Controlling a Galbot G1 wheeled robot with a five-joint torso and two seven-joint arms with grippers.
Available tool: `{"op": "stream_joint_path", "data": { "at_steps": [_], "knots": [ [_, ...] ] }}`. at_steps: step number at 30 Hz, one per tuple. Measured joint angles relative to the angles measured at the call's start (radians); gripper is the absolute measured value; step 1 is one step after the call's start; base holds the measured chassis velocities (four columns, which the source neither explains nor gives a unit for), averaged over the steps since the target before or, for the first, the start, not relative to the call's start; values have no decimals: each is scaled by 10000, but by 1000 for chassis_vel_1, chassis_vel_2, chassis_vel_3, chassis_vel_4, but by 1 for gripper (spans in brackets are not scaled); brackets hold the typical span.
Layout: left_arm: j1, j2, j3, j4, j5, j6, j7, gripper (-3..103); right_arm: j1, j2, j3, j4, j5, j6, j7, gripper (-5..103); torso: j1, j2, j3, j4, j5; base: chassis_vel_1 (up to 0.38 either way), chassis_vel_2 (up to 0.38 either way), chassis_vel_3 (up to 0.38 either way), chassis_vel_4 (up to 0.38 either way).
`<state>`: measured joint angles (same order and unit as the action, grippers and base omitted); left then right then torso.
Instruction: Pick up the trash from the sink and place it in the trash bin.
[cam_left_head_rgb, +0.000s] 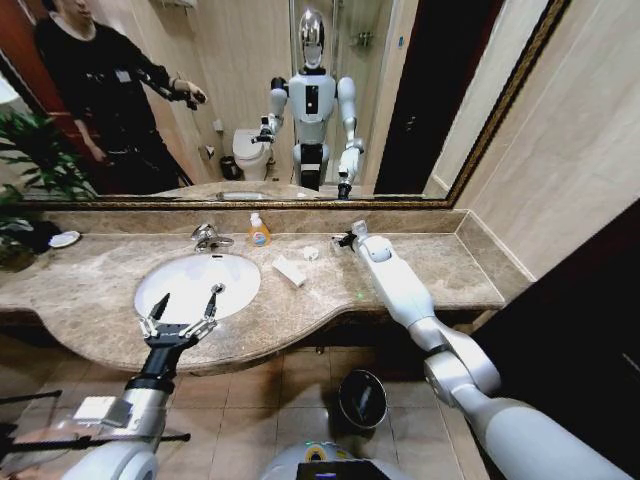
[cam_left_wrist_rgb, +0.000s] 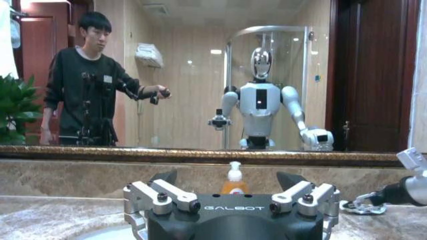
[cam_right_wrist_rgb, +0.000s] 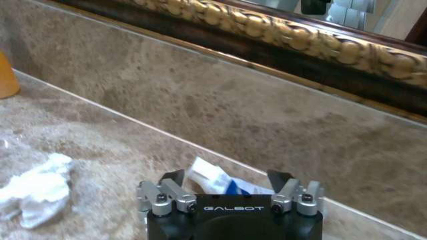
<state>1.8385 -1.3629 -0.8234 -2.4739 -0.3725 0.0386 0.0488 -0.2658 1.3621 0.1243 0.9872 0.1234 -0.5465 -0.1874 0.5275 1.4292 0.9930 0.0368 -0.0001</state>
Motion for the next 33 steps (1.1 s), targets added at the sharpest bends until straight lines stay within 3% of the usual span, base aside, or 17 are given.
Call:
{"op": "stream_joint_path", "data": {
  "at_steps": [2,6,8,18,33],
  "knots": [
    [0,0,0,0,0,0,1,100,192,-158,53,-207,-161,-72,-616,95,0,0,0,-1,2,0,0,0,0],
    [0,0,0,0,0,0,0,100,469,-193,69,-684,-469,220,-1325,100,0,0,0,0,1,0,0,0,0],
    [0,0,0,0,0,0,0,100,648,-183,15,-1045,-921,731,-1921,100,1,-1,1,-1,2,0,0,0,0],
    [0,0,0,0,0,0,0,100,832,87,-68,-1331,-1094,522,-2064,103,0,0,0,0,0,0,0,0,0],
    [0,0,0,0,0,0,0,100,895,71,-45,-1636,-1174,523,-1876,55,0,-1,0,0,1,0,0,0,0]
  ]
}}
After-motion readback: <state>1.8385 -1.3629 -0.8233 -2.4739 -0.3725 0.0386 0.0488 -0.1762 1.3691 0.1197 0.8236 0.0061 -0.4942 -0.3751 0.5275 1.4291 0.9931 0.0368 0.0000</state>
